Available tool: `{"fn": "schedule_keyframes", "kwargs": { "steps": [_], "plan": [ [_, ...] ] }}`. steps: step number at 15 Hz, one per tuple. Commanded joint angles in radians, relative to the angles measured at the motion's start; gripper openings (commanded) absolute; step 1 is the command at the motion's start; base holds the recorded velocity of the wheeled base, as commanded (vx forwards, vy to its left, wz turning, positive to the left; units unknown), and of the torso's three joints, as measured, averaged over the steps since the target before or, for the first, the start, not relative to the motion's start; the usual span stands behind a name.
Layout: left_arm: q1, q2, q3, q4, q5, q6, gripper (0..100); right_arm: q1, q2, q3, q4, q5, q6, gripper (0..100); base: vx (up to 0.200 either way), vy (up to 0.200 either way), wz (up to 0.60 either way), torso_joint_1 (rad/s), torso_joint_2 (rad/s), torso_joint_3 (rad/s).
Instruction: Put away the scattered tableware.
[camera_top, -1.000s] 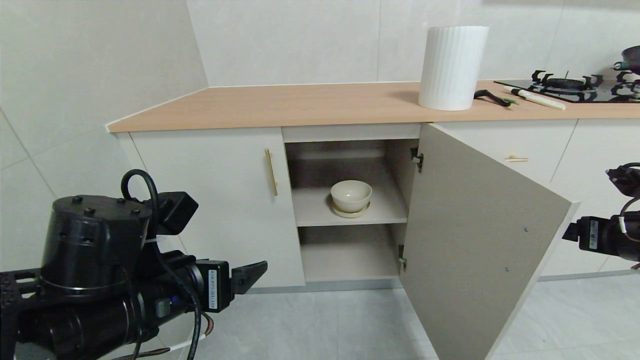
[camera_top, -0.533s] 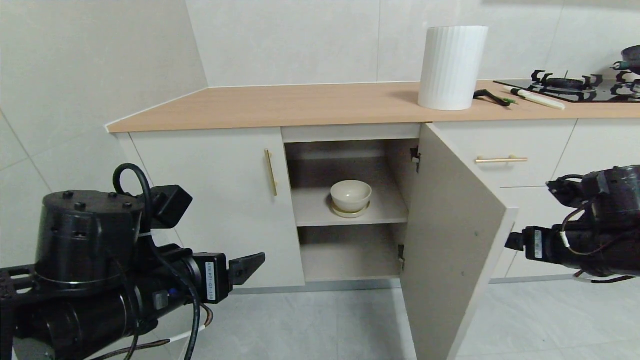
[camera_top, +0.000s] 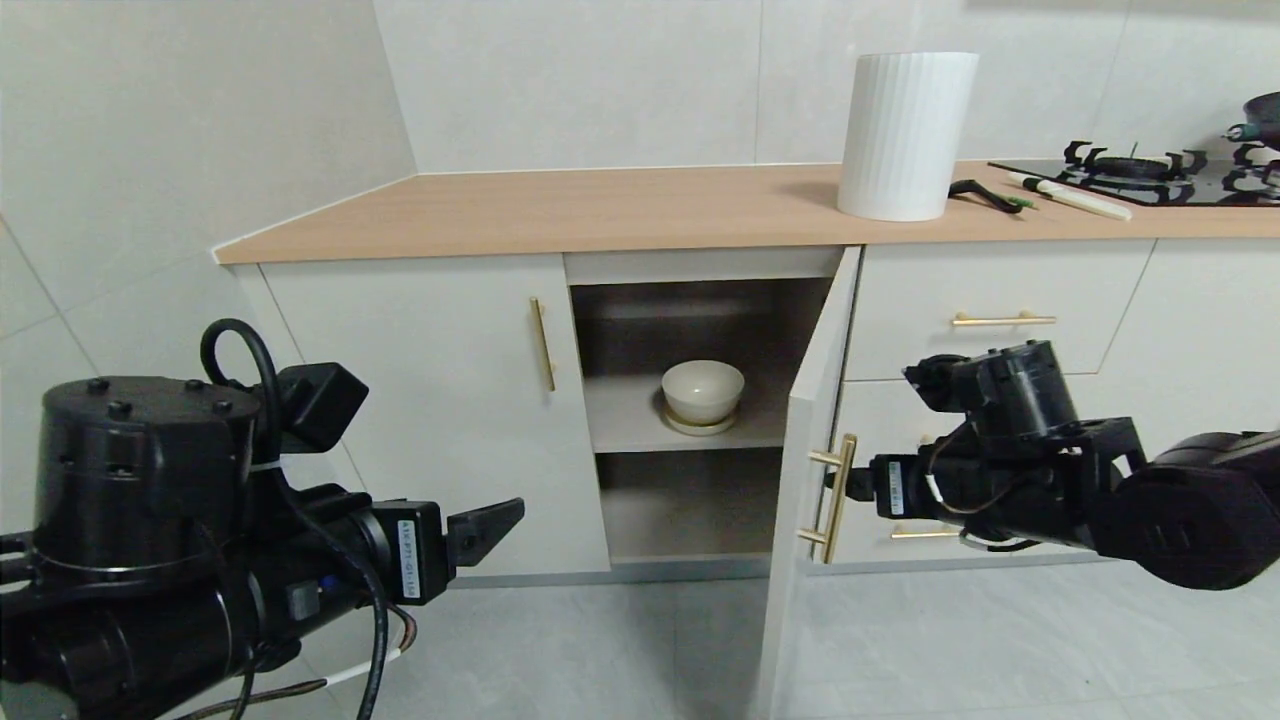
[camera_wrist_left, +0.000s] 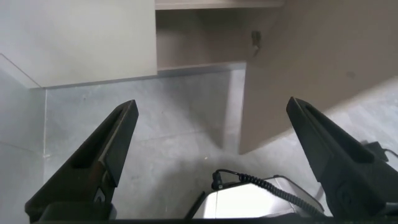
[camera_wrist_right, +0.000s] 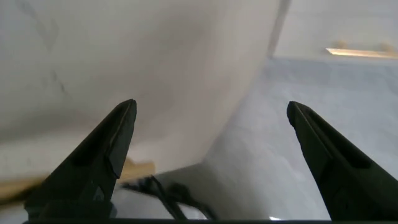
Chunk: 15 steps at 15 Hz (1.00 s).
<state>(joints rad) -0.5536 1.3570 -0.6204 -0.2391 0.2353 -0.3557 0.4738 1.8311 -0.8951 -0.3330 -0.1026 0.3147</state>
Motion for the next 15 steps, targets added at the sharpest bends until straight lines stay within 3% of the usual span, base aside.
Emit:
{"fn": "schedule_keyframes", "kwargs": {
  "steps": [1, 9, 15],
  "plan": [
    [0.0, -0.007, -0.001, 0.0, 0.001, 0.0, 100, 0.019, 0.114, -0.084, -0.009, 0.0, 0.023, 100, 0.0, 0.0, 0.0, 0.0, 0.0, 0.0],
    [0.001, -0.01, 0.001, 0.004, 0.007, 0.004, 100, 0.019, 0.234, -0.228, -0.009, 0.006, 0.055, 100, 0.0, 0.0, 0.0, 0.0, 0.0, 0.0],
    [0.001, -0.007, 0.001, 0.006, 0.007, 0.006, 100, 0.019, 0.26, -0.275, -0.009, 0.006, 0.067, 100, 0.2, 0.0, 0.0, 0.0, 0.0, 0.002]
  ]
}}
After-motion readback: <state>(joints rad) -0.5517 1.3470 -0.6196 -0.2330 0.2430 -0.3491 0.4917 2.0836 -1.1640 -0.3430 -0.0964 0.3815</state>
